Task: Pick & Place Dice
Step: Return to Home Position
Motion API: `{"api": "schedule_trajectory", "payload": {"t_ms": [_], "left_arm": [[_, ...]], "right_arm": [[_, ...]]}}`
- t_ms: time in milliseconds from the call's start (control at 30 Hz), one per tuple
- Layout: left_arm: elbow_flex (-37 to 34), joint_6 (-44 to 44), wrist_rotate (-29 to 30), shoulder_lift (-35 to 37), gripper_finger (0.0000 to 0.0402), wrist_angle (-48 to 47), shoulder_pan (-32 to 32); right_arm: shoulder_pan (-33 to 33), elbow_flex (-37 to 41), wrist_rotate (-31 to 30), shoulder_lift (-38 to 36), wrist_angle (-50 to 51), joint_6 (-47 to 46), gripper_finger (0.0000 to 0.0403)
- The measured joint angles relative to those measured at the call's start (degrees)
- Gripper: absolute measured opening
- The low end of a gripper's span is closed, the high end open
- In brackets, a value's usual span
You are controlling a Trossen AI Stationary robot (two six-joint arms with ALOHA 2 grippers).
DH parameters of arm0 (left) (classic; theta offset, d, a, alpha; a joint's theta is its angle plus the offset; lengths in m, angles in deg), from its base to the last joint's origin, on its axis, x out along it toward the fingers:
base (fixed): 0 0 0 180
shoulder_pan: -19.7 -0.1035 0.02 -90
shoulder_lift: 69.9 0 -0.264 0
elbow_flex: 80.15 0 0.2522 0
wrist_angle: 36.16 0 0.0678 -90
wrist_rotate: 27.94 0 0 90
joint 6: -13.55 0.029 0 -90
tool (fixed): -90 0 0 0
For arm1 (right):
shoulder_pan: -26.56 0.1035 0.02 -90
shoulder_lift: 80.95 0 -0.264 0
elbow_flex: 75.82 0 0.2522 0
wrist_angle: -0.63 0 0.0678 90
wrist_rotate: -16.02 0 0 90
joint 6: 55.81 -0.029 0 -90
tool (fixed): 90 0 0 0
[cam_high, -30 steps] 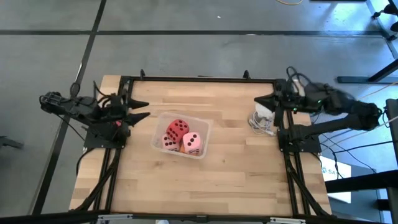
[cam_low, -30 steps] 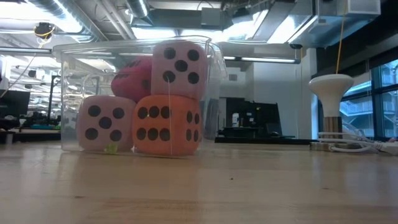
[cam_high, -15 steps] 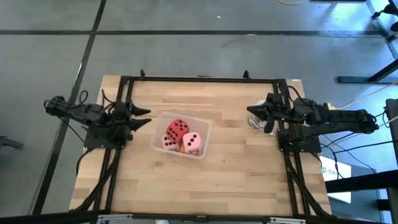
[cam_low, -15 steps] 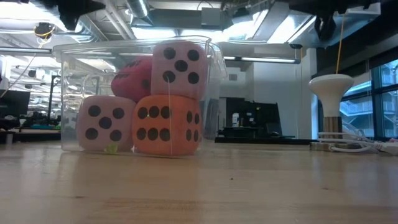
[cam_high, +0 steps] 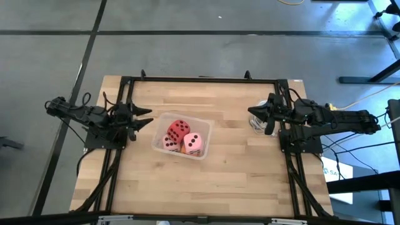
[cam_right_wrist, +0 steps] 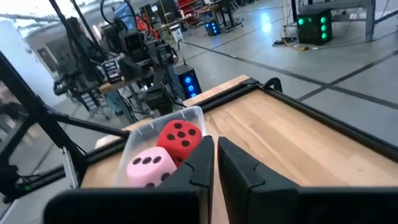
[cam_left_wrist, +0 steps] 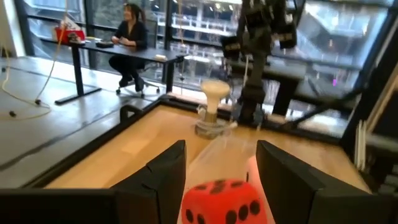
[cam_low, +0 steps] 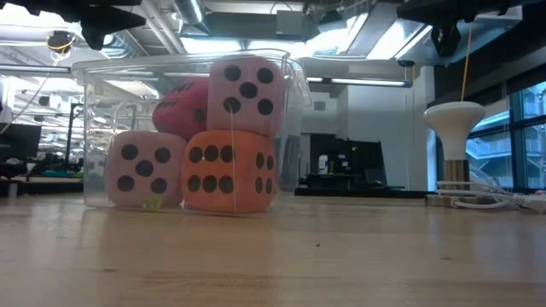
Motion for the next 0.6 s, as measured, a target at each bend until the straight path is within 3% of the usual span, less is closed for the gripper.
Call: {"api": "schedule_trajectory", "payload": {"t_ms": [167, 433, 500, 600], "left_arm": [[0.1, -4.2, 1.4, 0.0, 0.0184, 1.1, 0.0], [-0.1, -6.0, -0.7, -0.6, 0.0184, -5.3, 0.1], [-0.1, -4.5, -4.5, -0.9, 0.0184, -7.4, 0.2], [-1.2, -1.3, -4.2, -0.5, 0.0186, -7.0, 0.1]], "right_arm": [[0.0, 0.0, 2.3, 0.0, -0.1, -3.1, 0.0024], [-0.1, 0.6, 3.4, 1.2, -0.9, 7.0, 0.0024], [-0.4, 2.7, 5.6, 1.2, -2.9, 6.5, 0.0024], [-1.0, 8.1, 8.9, 0.3, -8.3, 5.4, 0.0024]]}}
